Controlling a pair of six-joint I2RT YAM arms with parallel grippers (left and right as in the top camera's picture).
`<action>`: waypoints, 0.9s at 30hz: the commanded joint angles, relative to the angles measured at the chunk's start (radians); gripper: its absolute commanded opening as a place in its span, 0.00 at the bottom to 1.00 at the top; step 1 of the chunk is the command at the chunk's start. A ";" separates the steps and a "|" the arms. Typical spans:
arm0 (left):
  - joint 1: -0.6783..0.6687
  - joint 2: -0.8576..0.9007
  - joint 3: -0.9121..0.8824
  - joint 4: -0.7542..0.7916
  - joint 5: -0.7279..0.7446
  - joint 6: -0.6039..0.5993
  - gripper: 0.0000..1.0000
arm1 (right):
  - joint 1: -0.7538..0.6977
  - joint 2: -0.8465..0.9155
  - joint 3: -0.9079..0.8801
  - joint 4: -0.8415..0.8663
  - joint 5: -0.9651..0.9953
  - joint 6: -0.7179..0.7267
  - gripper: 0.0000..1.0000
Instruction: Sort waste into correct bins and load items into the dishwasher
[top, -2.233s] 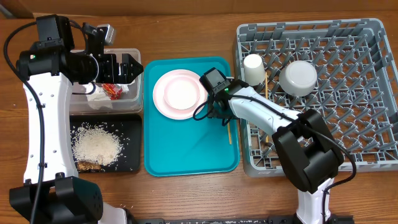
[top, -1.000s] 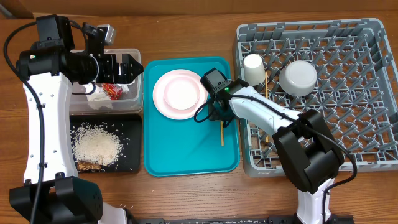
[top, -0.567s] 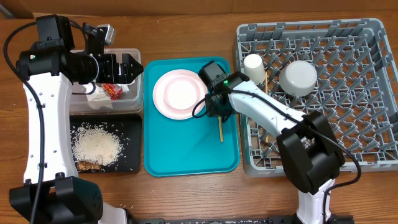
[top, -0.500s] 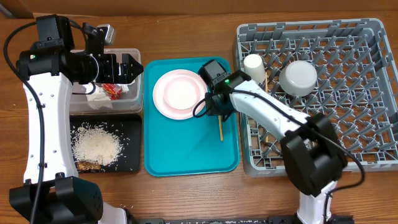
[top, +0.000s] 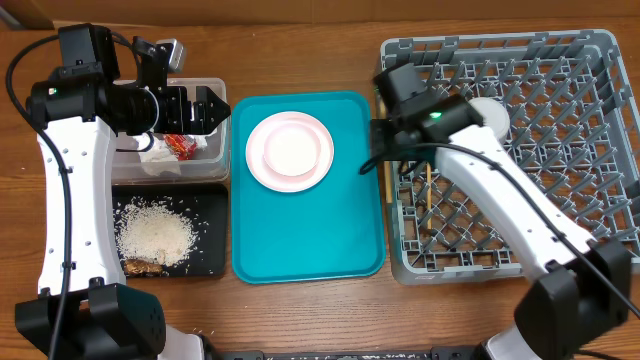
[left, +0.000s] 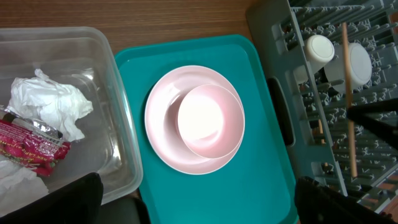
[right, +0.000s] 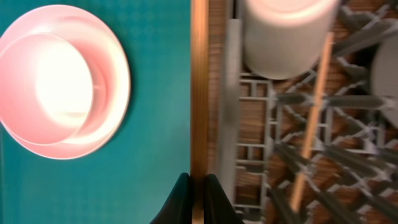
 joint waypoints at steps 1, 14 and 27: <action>-0.007 -0.008 0.026 0.000 -0.002 -0.007 1.00 | -0.054 -0.047 0.028 -0.022 -0.003 -0.119 0.04; -0.007 -0.008 0.026 0.000 -0.002 -0.007 1.00 | -0.198 -0.049 0.023 -0.088 -0.003 -0.189 0.04; -0.007 -0.008 0.026 0.000 -0.002 -0.007 1.00 | -0.203 -0.006 -0.008 -0.061 0.032 -0.210 0.05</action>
